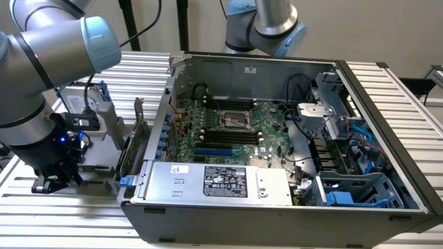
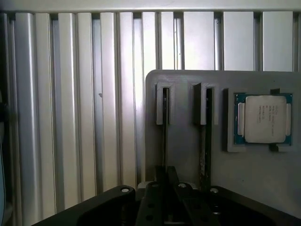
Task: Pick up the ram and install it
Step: 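Pick up the ram and move it above insertion slot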
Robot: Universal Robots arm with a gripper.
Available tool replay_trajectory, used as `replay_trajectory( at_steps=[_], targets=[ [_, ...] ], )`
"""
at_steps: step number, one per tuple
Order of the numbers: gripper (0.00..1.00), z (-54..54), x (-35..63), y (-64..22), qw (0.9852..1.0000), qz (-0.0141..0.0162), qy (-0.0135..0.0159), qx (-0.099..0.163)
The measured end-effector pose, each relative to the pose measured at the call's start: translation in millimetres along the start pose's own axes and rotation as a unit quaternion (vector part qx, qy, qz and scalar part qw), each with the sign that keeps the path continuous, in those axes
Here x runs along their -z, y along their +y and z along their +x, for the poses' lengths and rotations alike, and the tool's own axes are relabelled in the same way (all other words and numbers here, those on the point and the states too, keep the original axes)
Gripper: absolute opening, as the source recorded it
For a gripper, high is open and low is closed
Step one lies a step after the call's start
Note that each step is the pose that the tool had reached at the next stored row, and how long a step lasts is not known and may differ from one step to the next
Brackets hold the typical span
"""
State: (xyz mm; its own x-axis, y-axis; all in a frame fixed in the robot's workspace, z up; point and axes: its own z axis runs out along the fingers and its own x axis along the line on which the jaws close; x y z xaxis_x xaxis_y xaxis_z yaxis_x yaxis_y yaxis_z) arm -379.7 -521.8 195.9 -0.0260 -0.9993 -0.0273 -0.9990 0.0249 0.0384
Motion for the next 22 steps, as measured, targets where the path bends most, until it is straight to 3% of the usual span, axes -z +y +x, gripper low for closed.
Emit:
replay_trajectory(
  at_steps=[13, 22],
  targets=[
    [0.14, 1.6, 0.1, 0.0, 0.9989, -0.0013, 0.0019, 0.047],
    [0.14, 7.4, 0.2, -0.1, 0.9984, -0.0016, 0.0022, 0.056]
  ],
)
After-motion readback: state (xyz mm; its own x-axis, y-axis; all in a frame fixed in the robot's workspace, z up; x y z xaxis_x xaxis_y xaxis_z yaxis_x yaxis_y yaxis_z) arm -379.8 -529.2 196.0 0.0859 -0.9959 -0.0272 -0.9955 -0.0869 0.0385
